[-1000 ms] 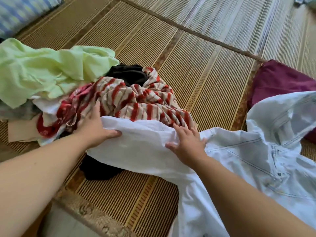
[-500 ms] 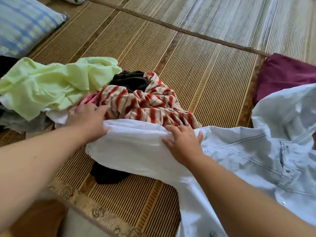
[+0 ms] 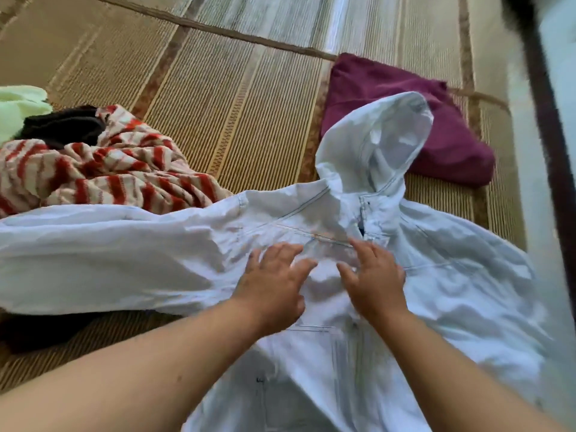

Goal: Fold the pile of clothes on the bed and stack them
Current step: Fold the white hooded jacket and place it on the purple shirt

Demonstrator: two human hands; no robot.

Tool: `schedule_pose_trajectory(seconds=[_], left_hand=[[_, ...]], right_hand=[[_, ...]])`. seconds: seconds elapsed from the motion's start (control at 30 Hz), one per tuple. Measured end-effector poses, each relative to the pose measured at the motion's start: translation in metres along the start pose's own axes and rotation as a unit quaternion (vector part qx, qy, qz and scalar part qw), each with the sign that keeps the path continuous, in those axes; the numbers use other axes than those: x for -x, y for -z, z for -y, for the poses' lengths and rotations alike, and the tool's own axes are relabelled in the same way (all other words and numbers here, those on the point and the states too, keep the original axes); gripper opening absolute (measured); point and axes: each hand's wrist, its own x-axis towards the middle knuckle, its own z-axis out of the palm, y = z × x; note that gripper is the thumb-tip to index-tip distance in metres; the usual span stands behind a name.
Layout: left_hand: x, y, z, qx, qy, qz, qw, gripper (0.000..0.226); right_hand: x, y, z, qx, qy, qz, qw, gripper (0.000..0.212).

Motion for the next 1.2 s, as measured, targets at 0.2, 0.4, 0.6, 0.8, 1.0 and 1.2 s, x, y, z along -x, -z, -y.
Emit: schedule_pose_trajectory(seconds=[0.2,0.4,0.6,0.8,1.0,1.2], left_hand=[[-0.064,-0.022,-0.045,-0.047,-0.011,0.018,0.999,0.069],[-0.16,0.001,-0.059,-0.046,0.023,-0.106,0.993,0.064],[-0.192,0.02,-0.02,-0.168,0.102,0.055,0.979,0.06],[-0.176,0.021,-0.049,-0.099,-0.058,-0.162,0.98,0.027],[-0.191,-0.009,-0.093,-0.059,-0.022,-0.055,0.996,0.053],[-0.218,-0.003,-0.08,0.031,0.112,-0.045,0.992,0.021]], right_hand=[[-0.022,0.015,-0.082,-0.04,-0.006,-0.004,0.999,0.053],[-0.093,0.012,-0.048,-0.022,0.051,-0.009,0.998,0.054],[-0.107,0.018,-0.076,-0.063,-0.094,-0.062,0.992,0.007],[-0.096,0.036,-0.117,-0.267,-0.192,-0.097,0.939,0.011],[-0.091,0.031,-0.103,-0.3,-0.145,-0.115,0.936,0.005],[-0.093,0.04,-0.095,-0.356,-0.121,-0.138,0.916,0.018]])
